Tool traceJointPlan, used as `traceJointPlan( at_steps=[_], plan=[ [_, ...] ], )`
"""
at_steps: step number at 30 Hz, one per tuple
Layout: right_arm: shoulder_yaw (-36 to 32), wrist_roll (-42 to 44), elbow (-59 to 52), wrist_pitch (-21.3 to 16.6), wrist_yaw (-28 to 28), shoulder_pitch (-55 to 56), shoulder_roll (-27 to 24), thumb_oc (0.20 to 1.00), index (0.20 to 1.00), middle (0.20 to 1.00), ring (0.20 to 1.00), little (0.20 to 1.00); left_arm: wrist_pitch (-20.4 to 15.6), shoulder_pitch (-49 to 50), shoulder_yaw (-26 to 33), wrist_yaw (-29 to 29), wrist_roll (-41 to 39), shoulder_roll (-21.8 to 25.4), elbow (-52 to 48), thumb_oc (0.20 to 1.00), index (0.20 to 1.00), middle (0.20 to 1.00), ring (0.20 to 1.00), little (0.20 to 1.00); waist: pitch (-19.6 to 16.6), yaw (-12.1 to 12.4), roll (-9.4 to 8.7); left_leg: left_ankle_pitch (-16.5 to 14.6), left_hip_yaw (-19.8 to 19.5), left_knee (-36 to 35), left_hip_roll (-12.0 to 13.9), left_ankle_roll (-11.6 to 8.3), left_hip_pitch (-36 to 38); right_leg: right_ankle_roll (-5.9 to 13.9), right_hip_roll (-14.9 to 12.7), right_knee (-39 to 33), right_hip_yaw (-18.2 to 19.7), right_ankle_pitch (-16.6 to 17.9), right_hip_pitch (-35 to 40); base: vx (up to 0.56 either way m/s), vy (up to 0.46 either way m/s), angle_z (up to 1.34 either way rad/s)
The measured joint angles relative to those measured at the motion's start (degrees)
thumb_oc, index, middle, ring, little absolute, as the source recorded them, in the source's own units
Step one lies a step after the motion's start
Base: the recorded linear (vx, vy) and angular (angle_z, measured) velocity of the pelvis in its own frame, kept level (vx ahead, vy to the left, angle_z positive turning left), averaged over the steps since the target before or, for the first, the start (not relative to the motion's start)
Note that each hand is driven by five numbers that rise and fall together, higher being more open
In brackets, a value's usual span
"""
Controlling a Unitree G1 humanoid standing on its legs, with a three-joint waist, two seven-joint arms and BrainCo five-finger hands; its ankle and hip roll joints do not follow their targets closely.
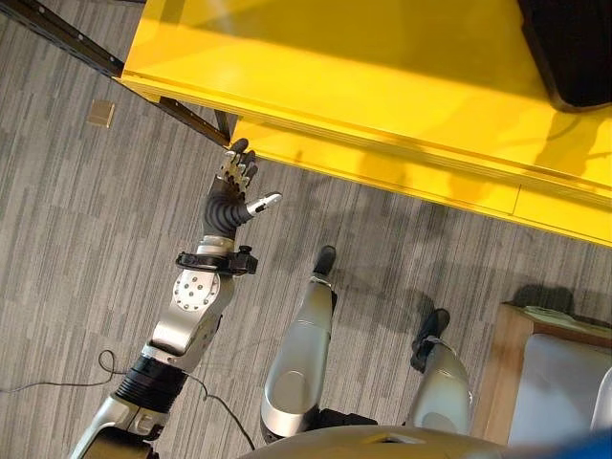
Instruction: Move parts from the plastic box to the shelf.
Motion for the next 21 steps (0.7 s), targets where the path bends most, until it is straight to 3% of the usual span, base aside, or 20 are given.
traceJointPlan(
  at_steps=[10,21],
  plan=[
    [-0.1,1.9,-1.3,-0.1,0.0,-0.1,0.0,1.000,1.000,1.000,1.000,1.000,0.0,0.2,0.0,-0.1,-0.5,0.3,0.0,1.000,1.000,1.000,1.000,1.000,0.0,-0.3,-0.02,0.3,0.2,0.1,0.2,0.14,0.5,-0.05,0.2,0.0,0.1,0.6,0.3,0.00,0.000,0.00],
    [-2.1,2.1,-1.0,-0.5,0.2,0.7,0.3,1.000,1.000,1.000,1.000,1.000,0.0,2.2,0.0,-1.4,-1.7,2.1,0.0,1.000,1.000,1.000,1.000,1.000,0.0,-2.8,-0.02,0.9,1.6,0.2,0.2,0.42,0.5,-0.16,0.6,-1.6,1.7,2.7,-0.3,-0.04,0.011,-0.07]
  ],
)
